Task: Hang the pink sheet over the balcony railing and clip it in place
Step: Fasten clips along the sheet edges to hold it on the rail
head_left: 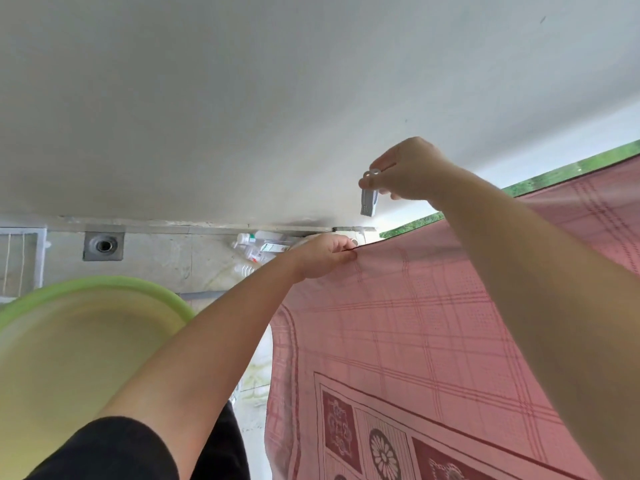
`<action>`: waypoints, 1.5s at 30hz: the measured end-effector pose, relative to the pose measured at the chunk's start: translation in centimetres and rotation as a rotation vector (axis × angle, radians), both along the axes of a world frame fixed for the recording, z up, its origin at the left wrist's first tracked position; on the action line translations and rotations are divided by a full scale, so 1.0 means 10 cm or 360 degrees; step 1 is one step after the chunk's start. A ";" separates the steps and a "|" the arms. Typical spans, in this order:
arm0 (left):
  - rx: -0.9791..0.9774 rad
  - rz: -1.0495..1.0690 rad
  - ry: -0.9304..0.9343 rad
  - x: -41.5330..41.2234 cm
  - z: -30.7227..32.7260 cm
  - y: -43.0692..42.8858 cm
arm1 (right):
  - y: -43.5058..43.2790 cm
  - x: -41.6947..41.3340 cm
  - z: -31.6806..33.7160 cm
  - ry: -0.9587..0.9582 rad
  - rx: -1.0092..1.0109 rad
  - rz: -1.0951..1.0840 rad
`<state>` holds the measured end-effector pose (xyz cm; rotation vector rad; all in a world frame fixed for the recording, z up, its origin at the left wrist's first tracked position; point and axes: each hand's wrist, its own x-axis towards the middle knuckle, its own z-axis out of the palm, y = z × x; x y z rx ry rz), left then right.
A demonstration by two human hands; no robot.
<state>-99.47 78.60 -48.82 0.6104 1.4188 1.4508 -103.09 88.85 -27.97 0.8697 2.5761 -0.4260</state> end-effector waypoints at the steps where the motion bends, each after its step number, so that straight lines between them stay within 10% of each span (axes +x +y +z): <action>1: 0.0013 -0.0007 -0.0001 0.01 -0.04 -0.02 | 0.00 0.01 -0.04 -0.0043 -0.0042 0.0019; 13: -0.0112 0.0035 0.0471 -0.05 -0.42 0.10 | 0.17 -0.04 -0.47 -0.0186 -0.0160 0.0167; 24: 0.0052 0.0342 -0.0347 0.07 -0.61 -0.05 | 0.15 0.03 -0.83 -0.0297 -0.0028 0.0247; 45: -0.0187 0.0378 -0.0165 0.04 -0.43 -0.15 | 0.14 0.18 -1.04 -0.0645 0.0009 0.0403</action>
